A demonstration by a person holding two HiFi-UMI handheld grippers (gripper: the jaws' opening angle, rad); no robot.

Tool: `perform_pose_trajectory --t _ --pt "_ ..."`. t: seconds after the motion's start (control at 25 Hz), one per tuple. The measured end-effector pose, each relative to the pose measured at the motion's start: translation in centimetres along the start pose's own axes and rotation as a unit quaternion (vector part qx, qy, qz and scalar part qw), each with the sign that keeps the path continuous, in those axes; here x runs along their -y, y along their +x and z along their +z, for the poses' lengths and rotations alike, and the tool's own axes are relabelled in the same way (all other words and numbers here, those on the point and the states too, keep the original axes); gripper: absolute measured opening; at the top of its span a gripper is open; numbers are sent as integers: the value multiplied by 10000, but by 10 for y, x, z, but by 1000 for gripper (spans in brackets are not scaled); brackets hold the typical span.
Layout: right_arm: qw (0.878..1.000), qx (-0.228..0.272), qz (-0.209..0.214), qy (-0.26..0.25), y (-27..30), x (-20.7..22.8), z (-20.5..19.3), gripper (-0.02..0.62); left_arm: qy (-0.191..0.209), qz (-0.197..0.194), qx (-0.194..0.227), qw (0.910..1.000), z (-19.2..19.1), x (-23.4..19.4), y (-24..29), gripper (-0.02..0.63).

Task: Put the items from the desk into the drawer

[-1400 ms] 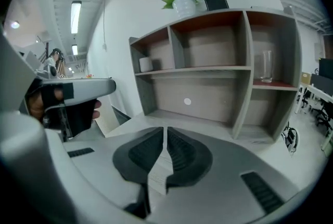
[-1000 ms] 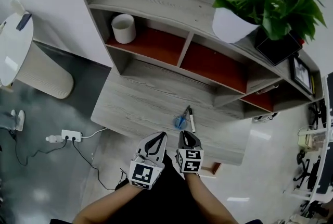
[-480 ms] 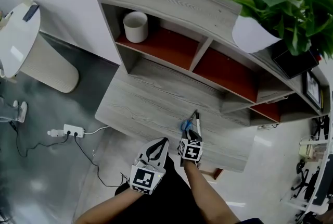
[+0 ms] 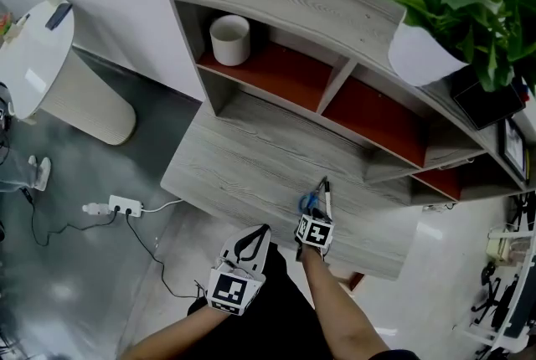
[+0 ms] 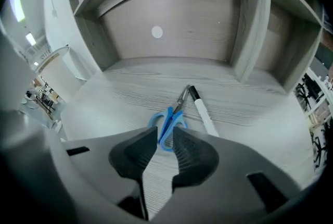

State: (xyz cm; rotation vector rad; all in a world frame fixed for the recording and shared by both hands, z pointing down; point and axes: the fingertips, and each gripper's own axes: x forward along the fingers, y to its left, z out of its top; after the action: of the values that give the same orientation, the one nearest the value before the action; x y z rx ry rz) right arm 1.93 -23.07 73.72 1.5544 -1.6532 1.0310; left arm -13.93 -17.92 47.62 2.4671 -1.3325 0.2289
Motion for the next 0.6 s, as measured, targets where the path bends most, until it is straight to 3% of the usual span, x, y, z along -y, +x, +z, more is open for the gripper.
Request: perform_pose_trajectory --t 0.32,0.6 --pt "9994 -164 -32 313 18 0 1 100 -82 211 -137 9997 -12 -10 -11 12" --pt "9992 -263 -307 69 29 6 -4 104 -215 473 -97 9986 -8 -26 -12 12"
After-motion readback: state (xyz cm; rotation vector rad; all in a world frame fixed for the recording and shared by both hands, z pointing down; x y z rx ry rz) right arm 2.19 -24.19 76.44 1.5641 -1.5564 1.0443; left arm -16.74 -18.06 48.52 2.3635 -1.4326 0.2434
